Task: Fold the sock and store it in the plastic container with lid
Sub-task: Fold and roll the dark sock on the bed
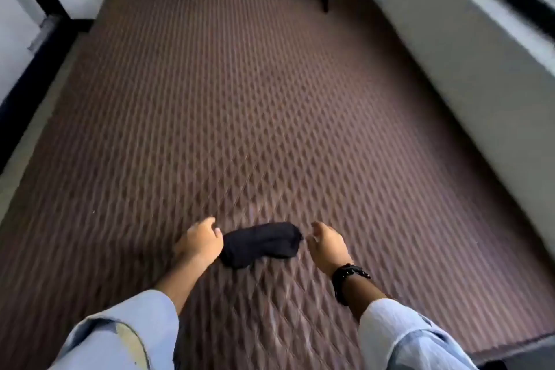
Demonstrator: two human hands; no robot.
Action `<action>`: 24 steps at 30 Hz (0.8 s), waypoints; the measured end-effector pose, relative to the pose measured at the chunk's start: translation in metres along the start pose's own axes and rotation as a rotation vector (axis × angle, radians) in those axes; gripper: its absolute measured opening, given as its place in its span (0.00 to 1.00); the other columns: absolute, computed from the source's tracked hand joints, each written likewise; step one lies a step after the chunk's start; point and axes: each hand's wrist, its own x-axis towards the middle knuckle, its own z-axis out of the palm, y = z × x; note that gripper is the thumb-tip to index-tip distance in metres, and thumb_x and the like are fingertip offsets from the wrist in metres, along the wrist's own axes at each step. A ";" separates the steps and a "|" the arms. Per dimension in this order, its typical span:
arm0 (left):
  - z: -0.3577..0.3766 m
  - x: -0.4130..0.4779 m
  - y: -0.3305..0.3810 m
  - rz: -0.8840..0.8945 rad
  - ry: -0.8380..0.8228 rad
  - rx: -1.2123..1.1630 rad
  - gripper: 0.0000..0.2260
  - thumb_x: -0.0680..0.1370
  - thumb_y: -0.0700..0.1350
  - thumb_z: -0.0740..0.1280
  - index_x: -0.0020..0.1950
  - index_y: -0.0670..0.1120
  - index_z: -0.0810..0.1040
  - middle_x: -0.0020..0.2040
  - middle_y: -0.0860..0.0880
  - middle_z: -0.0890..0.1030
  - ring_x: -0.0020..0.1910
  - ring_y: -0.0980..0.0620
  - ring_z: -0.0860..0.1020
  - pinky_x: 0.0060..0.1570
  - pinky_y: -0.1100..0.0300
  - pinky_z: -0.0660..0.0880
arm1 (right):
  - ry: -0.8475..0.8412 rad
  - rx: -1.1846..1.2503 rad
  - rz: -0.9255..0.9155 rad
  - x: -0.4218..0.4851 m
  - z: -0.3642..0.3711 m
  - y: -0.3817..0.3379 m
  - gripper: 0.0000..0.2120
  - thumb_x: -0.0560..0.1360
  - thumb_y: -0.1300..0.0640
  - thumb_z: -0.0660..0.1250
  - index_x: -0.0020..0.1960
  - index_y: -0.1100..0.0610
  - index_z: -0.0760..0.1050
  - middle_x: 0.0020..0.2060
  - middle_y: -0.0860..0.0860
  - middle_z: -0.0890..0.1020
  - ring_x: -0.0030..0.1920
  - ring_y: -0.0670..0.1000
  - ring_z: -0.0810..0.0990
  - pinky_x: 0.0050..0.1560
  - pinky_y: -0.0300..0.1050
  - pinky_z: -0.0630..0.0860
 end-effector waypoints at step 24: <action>0.053 0.009 -0.047 0.465 0.249 -0.190 0.16 0.74 0.31 0.69 0.55 0.50 0.84 0.59 0.53 0.79 0.51 0.50 0.84 0.46 0.51 0.82 | 0.148 -0.131 -0.412 0.042 0.056 0.023 0.16 0.78 0.59 0.64 0.64 0.48 0.74 0.67 0.50 0.74 0.66 0.53 0.75 0.63 0.48 0.73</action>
